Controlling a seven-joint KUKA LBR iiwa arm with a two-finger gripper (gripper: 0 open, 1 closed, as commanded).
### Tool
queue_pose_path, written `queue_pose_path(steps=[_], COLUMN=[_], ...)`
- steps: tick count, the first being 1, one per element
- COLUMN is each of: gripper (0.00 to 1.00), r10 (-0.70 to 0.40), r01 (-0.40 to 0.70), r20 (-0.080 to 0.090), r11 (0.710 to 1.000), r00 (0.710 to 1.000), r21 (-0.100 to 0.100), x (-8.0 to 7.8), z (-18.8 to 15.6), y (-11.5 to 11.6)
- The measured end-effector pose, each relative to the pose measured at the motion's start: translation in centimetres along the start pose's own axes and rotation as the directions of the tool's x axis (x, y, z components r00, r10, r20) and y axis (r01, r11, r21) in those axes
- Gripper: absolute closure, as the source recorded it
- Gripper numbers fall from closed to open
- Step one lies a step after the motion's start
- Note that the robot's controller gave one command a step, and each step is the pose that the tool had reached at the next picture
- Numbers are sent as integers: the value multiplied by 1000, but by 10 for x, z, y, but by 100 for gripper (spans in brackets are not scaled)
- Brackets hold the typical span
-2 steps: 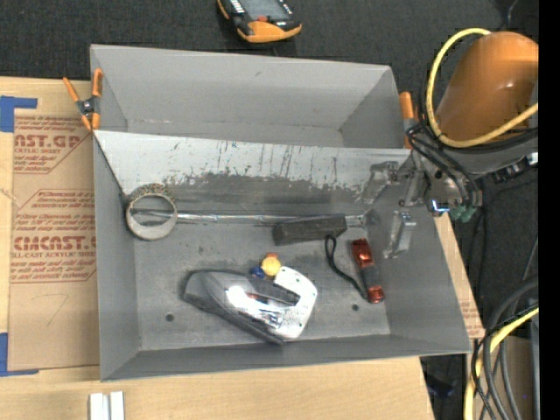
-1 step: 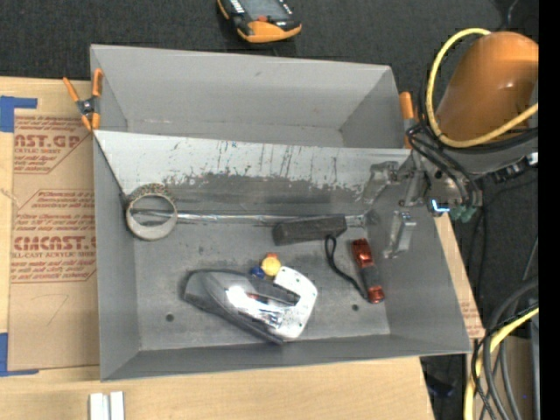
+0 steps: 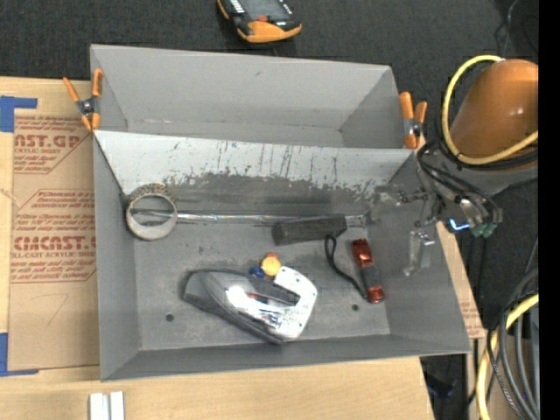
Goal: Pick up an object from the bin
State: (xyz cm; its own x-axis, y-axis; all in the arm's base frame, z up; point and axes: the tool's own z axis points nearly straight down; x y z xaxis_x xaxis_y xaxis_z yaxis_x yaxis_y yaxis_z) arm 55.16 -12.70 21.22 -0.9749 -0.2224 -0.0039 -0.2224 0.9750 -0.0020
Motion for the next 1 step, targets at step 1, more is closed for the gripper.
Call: queue_pose_path(steps=[1], gripper=[0], r10=[10], r01=[-10], r20=[2], r11=[1000], r00=[1000], r21=[-1], x=[-4], z=[15], y=[12])
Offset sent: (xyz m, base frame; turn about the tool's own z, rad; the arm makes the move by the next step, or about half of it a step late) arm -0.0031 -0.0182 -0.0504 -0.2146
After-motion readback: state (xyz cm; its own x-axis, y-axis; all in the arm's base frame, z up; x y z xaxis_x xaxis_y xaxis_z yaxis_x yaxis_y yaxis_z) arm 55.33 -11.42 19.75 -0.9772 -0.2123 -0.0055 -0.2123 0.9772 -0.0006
